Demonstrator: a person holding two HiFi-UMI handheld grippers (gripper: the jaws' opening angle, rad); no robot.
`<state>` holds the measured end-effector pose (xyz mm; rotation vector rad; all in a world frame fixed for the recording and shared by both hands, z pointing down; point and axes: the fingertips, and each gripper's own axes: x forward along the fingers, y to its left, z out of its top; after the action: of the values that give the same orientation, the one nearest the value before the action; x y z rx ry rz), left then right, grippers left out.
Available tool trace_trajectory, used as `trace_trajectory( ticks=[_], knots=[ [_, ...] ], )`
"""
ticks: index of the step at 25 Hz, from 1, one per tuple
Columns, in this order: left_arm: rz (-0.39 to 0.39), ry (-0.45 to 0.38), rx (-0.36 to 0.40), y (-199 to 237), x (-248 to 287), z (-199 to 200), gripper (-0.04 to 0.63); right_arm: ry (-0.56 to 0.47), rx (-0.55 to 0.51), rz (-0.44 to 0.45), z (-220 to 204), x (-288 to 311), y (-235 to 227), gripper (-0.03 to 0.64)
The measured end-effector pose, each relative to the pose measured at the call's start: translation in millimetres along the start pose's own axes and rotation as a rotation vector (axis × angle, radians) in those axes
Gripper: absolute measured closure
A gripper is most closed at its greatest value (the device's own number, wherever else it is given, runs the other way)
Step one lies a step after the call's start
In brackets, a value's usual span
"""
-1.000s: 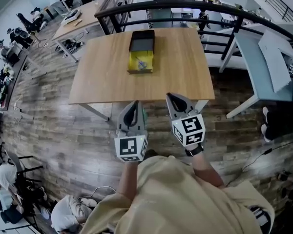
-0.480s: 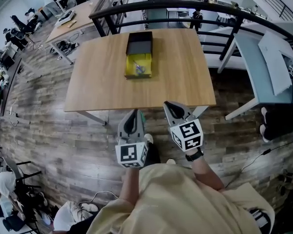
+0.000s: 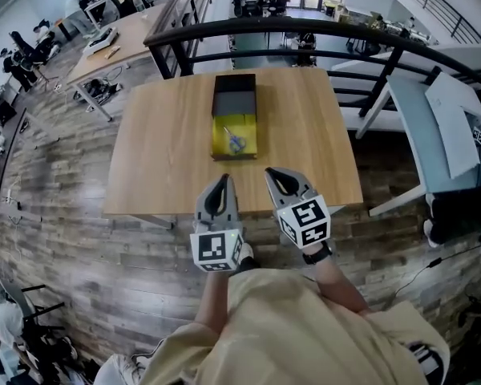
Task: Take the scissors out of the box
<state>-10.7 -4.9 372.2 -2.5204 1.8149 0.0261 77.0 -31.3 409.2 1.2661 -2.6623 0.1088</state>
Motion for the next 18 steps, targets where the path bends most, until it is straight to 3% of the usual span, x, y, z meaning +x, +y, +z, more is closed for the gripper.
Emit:
trace_trajectory(
  ticks=[11,18],
  knots=[
    [-0.08,-0.002,-0.034,81,69,-14,0.584,0.022,-0.006,-0.061,15,107,-13,0.603],
    [-0.102,0.051,-0.078,110,95,-46,0.584,0.1,-0.014,-0.046,-9,151,-7,0.603]
  ],
)
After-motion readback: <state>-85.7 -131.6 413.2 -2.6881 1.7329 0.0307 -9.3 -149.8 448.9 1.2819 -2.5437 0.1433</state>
